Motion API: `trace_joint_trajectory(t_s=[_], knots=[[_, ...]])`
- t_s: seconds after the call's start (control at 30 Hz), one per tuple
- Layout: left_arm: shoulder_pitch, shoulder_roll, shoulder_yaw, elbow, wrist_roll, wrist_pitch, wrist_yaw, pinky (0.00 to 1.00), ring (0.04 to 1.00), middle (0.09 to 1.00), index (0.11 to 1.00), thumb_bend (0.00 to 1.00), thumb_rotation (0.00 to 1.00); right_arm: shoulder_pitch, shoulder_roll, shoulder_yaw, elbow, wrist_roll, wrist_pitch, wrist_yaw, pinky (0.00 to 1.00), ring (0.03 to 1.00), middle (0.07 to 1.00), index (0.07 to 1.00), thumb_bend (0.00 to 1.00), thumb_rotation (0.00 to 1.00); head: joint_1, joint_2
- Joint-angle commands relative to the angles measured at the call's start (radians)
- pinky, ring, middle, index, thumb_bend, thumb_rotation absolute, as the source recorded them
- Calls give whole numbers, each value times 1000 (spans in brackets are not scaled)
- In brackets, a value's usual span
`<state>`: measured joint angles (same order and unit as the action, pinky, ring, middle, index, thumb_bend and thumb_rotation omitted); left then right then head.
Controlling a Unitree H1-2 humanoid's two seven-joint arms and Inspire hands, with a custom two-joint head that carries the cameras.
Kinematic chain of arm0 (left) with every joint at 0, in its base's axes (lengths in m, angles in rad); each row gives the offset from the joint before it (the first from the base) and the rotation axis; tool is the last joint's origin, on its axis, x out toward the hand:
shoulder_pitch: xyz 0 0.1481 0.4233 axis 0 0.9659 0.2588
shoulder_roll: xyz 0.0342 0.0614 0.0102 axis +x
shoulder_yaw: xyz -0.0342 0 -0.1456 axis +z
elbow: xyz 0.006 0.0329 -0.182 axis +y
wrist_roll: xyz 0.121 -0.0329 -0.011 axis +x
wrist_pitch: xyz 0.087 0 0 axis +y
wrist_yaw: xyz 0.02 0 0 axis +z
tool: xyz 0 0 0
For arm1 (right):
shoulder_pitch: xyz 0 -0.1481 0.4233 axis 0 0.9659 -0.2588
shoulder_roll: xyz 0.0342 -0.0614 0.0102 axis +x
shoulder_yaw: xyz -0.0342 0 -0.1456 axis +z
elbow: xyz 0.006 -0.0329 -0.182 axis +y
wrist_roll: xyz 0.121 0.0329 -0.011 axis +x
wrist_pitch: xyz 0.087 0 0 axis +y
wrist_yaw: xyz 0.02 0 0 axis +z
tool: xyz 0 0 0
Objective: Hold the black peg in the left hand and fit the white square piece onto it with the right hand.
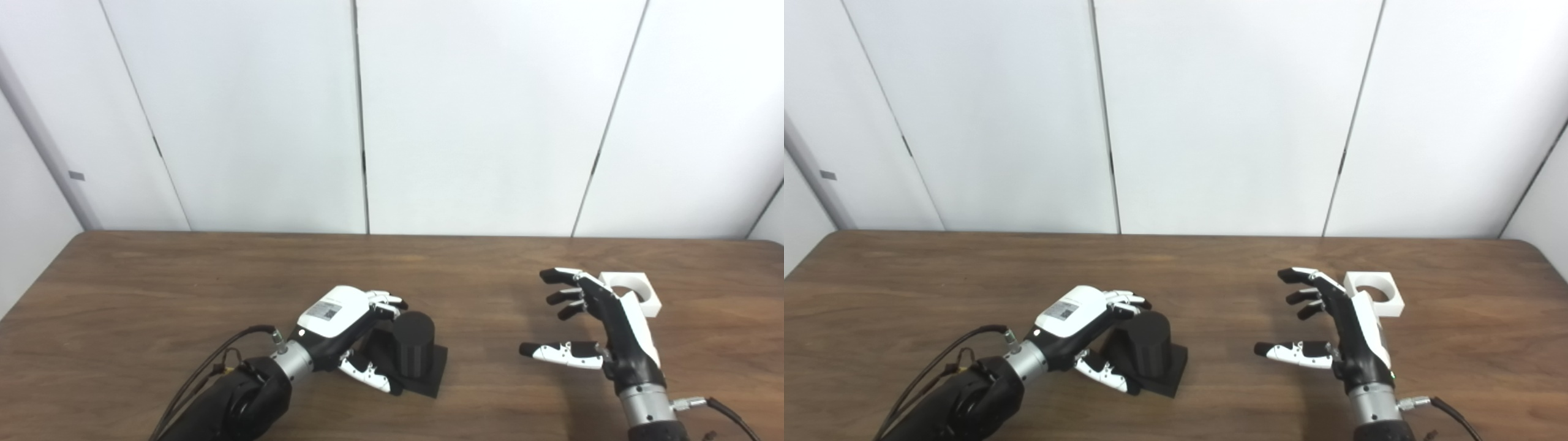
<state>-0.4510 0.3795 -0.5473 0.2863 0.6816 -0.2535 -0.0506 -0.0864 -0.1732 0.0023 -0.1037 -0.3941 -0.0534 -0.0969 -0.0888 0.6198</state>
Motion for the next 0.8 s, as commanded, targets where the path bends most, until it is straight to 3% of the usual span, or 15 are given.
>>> trace_joint_trajectory(t_s=[0.0, 0.2, 0.4, 0.77], knots=[[17, -10, -58, 50, 75, 8, -74, 817, 880, 849, 488, 524, 65, -34, 4, 1, -28, -5, -35, -19, 491, 621, 732, 699, 570, 0, -1, 1], [13, -8, -73, 82, 105, 14, -36, 821, 869, 843, 489, 524, 69, -35, 7, 8, -18, -13, -53, -29, 498, 621, 733, 705, 572, 0, -30, -8], [14, 0, -71, 71, 98, 20, -50, 848, 882, 856, 489, 524, 69, -33, 5, 14, -35, -22, -29, -18, 507, 642, 744, 722, 575, 0, -48, -8], [30, 42, -52, 34, 69, -2, -70, 833, 878, 857, 490, 524, 67, -42, 1, 22, -65, -71, -1, -13, 524, 647, 745, 715, 600, 0, -252, -41]])
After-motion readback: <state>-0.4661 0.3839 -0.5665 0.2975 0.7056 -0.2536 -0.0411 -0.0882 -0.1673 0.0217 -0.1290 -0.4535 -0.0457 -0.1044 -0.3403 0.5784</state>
